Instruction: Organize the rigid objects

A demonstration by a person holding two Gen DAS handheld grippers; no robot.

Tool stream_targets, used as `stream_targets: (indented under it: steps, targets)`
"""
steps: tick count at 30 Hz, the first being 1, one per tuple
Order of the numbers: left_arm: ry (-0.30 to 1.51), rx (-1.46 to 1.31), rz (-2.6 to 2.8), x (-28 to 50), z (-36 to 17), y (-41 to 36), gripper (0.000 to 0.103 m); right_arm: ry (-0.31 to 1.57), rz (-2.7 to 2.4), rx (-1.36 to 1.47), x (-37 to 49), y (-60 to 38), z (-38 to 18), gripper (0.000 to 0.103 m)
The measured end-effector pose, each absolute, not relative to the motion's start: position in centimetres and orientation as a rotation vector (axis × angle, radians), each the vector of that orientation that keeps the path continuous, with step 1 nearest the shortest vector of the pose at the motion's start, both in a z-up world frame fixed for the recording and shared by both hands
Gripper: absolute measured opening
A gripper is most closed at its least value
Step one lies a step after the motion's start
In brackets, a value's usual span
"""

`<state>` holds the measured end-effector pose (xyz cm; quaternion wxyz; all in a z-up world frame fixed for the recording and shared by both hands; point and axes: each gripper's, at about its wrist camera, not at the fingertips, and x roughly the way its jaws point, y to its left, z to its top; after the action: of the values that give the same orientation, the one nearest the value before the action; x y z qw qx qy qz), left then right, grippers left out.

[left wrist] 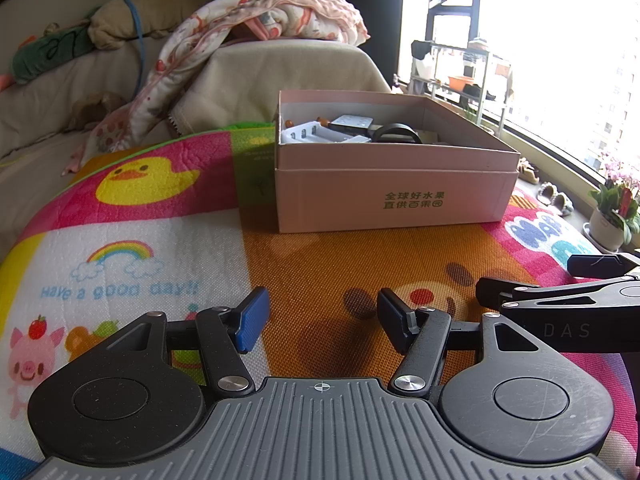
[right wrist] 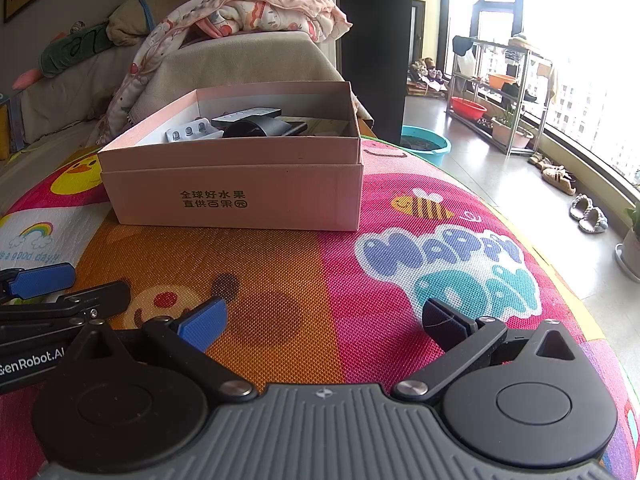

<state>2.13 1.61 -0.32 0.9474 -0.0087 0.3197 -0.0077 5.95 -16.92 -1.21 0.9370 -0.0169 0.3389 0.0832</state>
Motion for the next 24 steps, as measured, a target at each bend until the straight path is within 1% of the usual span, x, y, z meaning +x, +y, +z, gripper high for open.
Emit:
stream_targets:
  steps: [24]
  targets:
    - [0.651,-0.026,-0.019,2.14,-0.31,1.68,0.066,0.692,0.170,-0.035,5.95,-16.92,-1.22,0.103]
